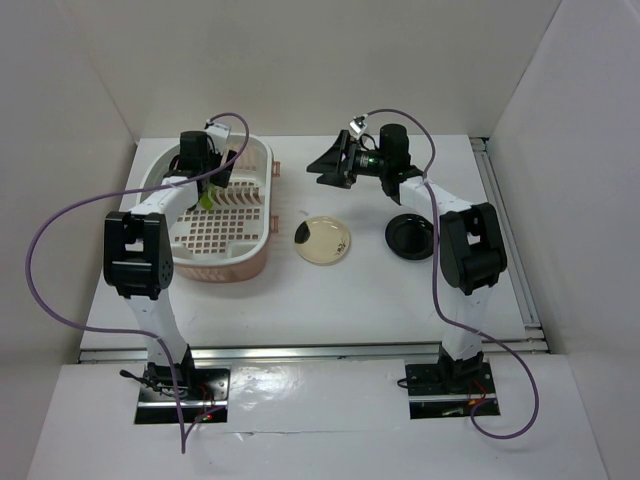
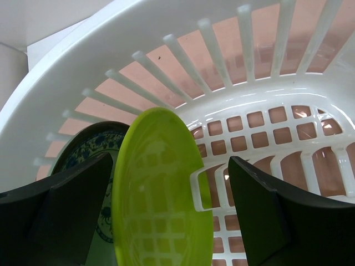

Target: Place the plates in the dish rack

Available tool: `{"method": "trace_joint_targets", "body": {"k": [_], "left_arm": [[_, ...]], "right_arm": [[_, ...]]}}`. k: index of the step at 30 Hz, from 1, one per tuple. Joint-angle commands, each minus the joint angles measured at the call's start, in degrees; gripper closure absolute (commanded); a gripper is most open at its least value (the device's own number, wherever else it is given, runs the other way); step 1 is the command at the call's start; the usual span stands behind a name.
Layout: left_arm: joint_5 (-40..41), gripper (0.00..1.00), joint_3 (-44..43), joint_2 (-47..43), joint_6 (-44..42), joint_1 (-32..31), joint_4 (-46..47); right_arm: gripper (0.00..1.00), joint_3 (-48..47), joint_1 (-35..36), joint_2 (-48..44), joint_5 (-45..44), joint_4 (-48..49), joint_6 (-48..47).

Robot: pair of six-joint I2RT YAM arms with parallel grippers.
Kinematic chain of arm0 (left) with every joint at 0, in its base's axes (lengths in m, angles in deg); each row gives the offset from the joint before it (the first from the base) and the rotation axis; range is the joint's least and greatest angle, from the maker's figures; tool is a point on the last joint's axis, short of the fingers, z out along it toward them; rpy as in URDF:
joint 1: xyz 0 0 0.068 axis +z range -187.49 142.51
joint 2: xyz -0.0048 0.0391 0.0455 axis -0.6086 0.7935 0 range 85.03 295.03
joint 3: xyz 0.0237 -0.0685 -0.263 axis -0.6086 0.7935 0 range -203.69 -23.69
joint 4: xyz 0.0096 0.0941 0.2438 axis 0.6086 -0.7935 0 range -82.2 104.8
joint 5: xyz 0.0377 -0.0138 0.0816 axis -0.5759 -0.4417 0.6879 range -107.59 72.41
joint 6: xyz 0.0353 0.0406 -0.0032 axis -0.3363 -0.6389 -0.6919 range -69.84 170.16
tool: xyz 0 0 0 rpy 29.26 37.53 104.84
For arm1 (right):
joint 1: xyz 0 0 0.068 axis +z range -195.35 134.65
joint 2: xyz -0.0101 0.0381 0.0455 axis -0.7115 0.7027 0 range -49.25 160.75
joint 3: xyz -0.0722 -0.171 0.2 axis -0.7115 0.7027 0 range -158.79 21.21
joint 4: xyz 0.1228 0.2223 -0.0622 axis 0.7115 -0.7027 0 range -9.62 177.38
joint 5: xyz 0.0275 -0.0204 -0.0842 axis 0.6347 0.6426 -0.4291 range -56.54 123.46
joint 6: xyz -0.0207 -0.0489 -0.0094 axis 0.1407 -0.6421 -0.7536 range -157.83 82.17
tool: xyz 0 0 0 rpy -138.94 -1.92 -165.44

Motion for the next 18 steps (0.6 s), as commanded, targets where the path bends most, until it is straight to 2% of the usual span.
{"method": "trace_joint_targets", "body": {"k": [1,18], "left_arm": [[-0.23,0.01,0.23,-3.15,0.75,0.29,1.36],[-0.76,0.01,-2.49,-5.27,1.8,0.29,-1.62]], "right_arm": [[0.0,0.01,1.11,0.59,1.22,4.19,0.06],[0.0,0.01,1.64,0.59,1.22,4.19,0.06]]}}
